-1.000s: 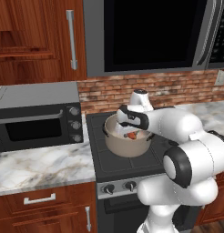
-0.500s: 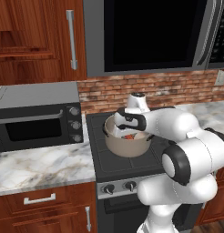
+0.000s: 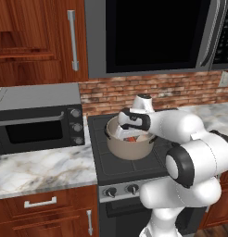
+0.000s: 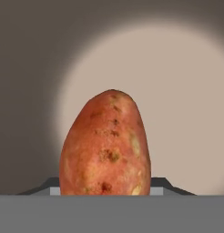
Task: Turn on the burner for the pot on the stove. Wait thirty seconds for the pot to heat up. Then add the sweet potato to the pot.
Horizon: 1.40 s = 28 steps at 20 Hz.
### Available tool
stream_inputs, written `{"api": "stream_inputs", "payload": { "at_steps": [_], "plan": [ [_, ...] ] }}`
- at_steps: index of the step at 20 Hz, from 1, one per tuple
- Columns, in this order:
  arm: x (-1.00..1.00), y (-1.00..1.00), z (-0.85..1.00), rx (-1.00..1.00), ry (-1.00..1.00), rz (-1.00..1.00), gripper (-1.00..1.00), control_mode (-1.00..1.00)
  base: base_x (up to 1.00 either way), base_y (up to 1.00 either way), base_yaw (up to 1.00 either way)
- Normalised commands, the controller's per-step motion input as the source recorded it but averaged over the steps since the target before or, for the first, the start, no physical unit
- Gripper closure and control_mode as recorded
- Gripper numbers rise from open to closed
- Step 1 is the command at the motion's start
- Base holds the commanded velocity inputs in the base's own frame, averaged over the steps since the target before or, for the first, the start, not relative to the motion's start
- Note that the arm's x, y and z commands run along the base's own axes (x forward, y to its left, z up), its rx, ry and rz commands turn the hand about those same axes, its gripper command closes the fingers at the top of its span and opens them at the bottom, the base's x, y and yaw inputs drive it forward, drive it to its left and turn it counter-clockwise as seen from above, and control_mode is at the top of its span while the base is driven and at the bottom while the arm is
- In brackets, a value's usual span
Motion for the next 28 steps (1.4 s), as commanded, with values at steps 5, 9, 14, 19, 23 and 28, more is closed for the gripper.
{"api": "stream_inputs", "payload": {
  "at_steps": [5, 9, 14, 19, 23, 28],
  "plan": [
    [0.01, 0.00, 0.00, 0.02, 0.00, 0.00, 1.00, -1.00, 0.00, 0.00, 0.00],
    [0.03, 0.00, 0.00, 0.00, 0.00, 0.00, 1.00, -1.00, 0.00, 0.00, 0.00],
    [0.07, 0.00, -0.04, 0.00, -0.02, 0.00, 1.00, -1.00, 0.00, 0.00, 0.00],
    [0.18, 0.00, 0.00, 0.00, 0.00, 0.00, 1.00, -1.00, 0.00, 0.00, 0.00],
    [0.09, -0.02, 0.00, 0.03, 0.00, 0.00, 1.00, -1.00, 0.00, 0.00, 0.00],
    [0.09, 0.00, 0.00, 0.03, 0.00, 0.00, 1.00, -1.00, 0.00, 0.00, 0.00]
  ]
}}
